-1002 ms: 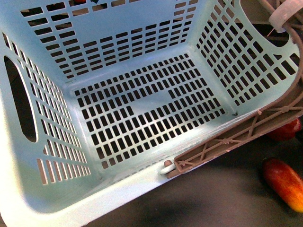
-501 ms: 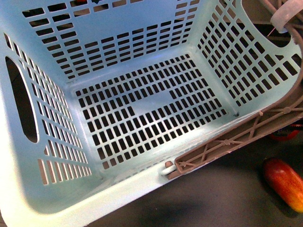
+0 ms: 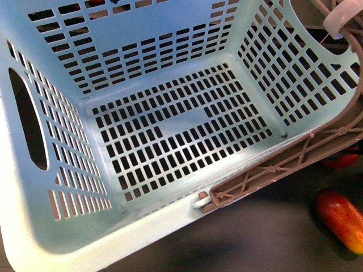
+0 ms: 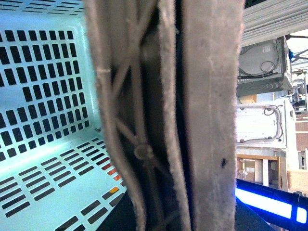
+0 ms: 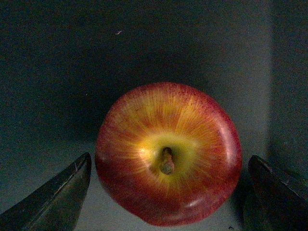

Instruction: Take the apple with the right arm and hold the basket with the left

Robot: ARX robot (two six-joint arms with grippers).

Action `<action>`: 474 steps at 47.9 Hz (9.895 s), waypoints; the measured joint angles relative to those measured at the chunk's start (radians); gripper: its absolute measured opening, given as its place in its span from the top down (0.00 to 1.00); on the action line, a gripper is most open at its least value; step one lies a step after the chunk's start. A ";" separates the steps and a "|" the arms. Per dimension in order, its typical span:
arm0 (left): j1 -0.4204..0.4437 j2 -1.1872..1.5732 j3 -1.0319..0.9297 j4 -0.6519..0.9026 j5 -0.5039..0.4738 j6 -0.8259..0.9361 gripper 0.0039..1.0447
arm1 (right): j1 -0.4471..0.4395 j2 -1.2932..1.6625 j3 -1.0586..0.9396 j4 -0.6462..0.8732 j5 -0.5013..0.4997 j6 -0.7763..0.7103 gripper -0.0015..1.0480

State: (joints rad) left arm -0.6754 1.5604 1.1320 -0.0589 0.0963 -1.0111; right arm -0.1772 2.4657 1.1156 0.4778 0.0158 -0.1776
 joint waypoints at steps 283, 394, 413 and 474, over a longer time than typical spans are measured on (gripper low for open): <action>0.000 0.007 0.001 0.000 -0.001 0.001 0.85 | 0.175 -2.459 -1.098 -0.476 -0.015 0.181 0.47; 0.537 0.361 -0.027 0.089 -0.281 -0.500 0.58 | 0.175 -2.461 -1.098 -0.476 -0.016 0.181 0.08; 0.430 0.052 -0.138 -0.095 -0.443 -0.583 0.07 | 0.175 -2.461 -1.098 -0.476 -0.016 0.181 0.08; 0.671 -0.623 -1.086 0.930 -0.096 0.999 0.97 | 0.175 -2.461 -1.098 -0.476 -0.016 0.181 0.08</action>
State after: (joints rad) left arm -0.0044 0.9371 0.0463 0.8711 0.0002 -0.0116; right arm -0.0017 0.0051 0.0177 0.0013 0.0002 0.0032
